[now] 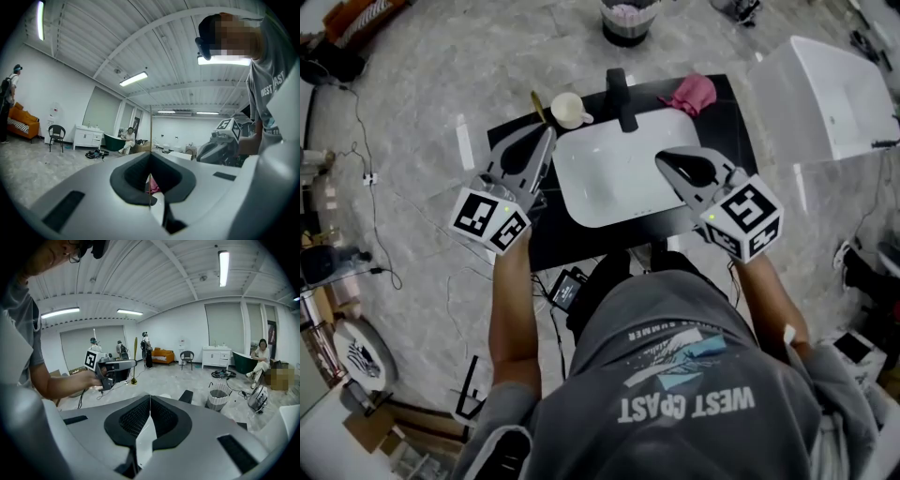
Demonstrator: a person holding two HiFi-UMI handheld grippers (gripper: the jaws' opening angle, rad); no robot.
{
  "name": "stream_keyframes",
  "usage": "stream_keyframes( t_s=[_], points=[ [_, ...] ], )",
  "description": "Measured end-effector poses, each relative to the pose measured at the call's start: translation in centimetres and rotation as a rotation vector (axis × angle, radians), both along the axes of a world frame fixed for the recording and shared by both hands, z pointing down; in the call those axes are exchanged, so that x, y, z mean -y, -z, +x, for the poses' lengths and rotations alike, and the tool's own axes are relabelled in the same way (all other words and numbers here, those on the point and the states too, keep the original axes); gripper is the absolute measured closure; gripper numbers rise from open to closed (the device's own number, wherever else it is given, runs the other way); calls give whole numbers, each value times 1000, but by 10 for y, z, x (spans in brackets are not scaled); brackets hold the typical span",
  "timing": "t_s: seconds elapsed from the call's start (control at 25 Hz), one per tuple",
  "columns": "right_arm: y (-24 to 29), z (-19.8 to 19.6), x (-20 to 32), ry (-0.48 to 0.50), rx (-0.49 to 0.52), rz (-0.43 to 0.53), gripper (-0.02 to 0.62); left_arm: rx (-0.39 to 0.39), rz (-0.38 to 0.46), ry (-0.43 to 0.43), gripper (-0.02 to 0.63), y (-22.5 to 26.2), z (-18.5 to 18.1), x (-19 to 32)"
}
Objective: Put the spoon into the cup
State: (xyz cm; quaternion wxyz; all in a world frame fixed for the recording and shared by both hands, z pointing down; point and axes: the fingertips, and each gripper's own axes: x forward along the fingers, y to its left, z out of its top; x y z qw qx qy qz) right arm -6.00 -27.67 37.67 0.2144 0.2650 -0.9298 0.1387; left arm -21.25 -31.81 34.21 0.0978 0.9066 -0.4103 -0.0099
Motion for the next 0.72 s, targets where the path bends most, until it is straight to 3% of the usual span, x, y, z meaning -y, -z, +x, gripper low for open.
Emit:
stream_keyframes(
  t_s=[0.72],
  points=[
    [-38,-1,24,-7,-32,-76,563,32,-38,-48,606,-55,13,49]
  ],
)
